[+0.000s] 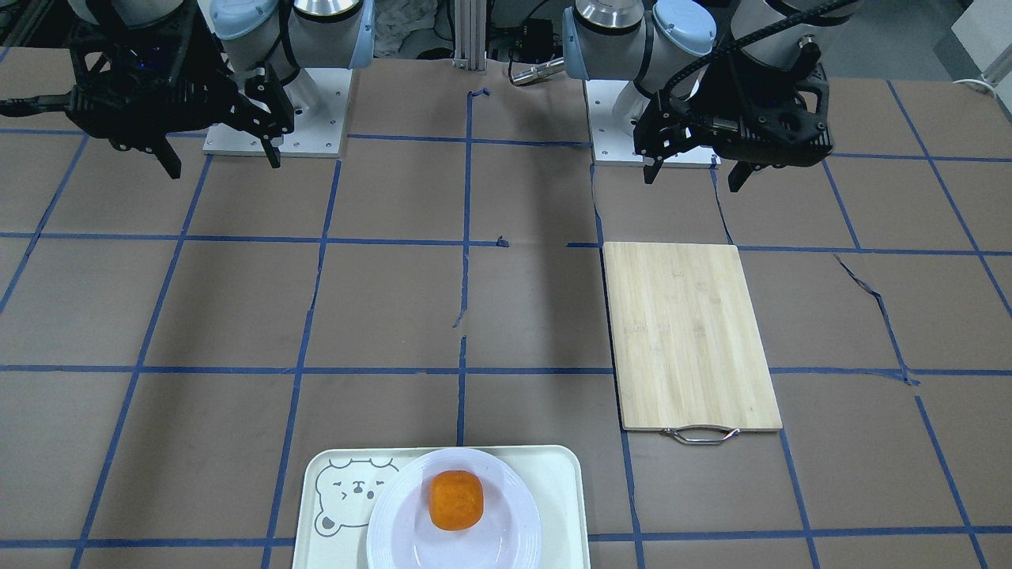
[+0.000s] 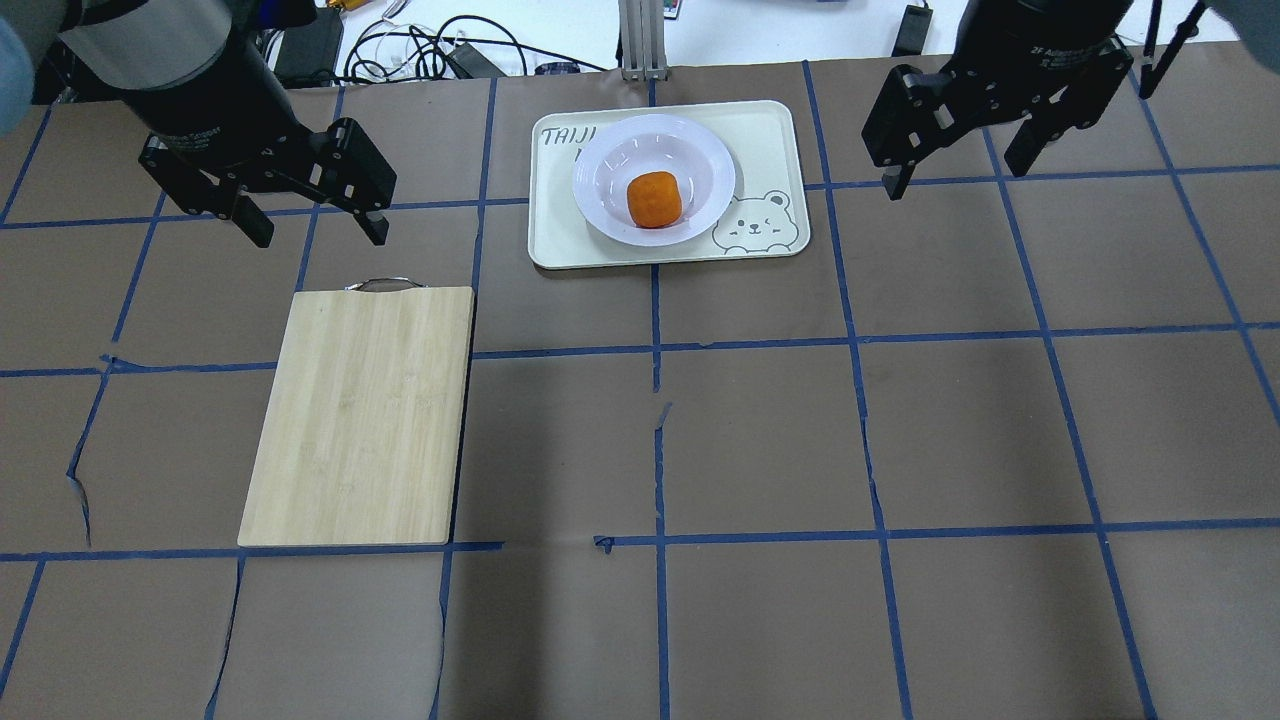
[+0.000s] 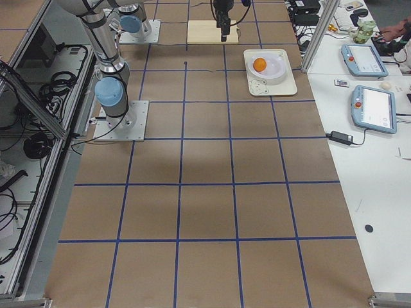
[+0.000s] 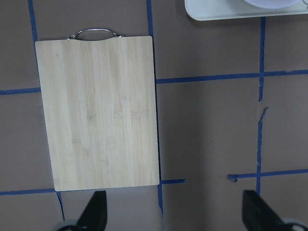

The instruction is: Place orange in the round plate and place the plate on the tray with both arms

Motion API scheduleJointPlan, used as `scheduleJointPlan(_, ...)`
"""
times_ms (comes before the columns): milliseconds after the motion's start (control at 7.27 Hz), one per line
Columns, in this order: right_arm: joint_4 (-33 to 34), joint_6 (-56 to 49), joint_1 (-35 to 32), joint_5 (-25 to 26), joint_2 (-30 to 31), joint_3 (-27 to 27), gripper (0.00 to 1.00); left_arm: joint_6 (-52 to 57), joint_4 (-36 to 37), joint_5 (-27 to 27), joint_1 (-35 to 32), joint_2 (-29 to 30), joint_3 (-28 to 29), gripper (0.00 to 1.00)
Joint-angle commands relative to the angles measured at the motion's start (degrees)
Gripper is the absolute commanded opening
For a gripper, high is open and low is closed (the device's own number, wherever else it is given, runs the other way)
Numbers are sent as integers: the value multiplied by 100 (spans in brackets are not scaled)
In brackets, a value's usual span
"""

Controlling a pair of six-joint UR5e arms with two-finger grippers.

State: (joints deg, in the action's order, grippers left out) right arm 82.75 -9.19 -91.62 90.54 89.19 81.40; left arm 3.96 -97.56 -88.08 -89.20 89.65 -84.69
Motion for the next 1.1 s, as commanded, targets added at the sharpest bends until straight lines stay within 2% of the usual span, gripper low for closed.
scheduleJointPlan(0,268,108,-4,43,19,121,100,0,9,1,0,0,-3,100)
scheduleJointPlan(963,286,303,-5,104,19,130,100,9,9,1,0,0,5,100)
